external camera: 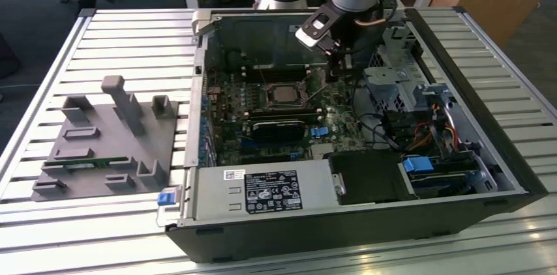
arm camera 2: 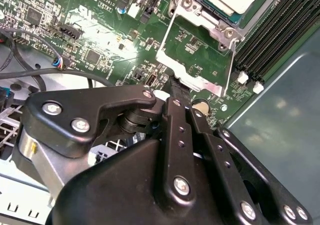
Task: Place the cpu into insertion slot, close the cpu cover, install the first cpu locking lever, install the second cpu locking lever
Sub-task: 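Close the cpu cover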
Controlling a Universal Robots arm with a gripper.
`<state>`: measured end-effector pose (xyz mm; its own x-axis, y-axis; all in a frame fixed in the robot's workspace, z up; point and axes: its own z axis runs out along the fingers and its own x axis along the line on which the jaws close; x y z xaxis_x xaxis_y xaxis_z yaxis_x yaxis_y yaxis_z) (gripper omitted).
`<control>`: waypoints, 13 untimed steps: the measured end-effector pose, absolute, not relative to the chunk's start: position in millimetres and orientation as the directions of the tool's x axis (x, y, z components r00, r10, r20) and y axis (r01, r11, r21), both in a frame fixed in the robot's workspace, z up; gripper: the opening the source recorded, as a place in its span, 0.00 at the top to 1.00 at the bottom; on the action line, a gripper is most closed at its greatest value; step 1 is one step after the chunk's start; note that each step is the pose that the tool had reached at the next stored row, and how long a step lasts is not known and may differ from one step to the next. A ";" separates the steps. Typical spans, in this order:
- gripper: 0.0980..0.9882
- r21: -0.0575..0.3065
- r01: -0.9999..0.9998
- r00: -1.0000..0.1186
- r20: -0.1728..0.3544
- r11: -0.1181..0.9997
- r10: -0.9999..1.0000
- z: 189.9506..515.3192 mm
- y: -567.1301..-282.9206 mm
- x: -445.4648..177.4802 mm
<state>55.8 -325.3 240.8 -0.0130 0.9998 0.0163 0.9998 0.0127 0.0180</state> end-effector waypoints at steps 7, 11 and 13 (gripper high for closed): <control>0.99 0.018 1.000 -0.013 0.016 0.013 1.000 240.8 -325.3 53.4; 0.99 0.018 1.000 -0.013 0.016 0.013 1.000 240.8 -325.3 52.0; 0.99 0.018 1.000 -0.013 0.016 0.013 1.000 240.8 -325.3 51.2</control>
